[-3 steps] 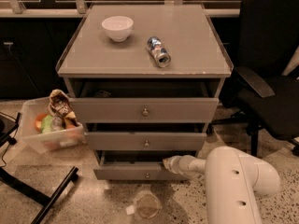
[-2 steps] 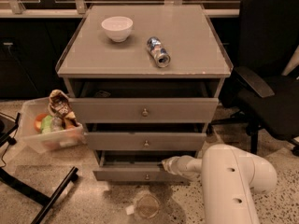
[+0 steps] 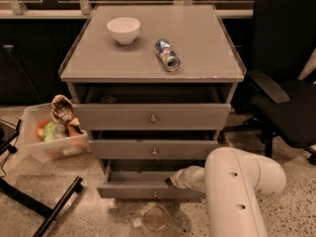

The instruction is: Open bottom drawer

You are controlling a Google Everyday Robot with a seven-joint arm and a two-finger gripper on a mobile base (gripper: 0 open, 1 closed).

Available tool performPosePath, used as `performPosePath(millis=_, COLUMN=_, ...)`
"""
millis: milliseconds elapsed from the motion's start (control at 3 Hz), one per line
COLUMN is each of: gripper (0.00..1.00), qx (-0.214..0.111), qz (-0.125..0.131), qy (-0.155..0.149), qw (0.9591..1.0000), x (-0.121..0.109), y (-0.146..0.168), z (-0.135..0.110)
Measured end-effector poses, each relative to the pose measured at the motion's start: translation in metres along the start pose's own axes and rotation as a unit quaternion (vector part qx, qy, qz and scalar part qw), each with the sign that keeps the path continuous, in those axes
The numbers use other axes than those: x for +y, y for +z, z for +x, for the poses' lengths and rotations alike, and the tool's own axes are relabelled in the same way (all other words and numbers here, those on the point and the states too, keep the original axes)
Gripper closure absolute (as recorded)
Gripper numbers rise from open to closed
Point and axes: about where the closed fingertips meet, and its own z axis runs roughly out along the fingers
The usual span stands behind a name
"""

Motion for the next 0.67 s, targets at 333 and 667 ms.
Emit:
performPosePath(millis=333, gripper=0.81, qx=0.000, qz=0.000, qy=0.000, qw=1.0000, x=-0.001, y=0.000, z=-0.001)
performPosePath(millis=667, gripper=0.58, qx=0.034, qz=-0.028, qy=-0.024, qw=0.9988, x=0.012, y=-0.009, z=0.021)
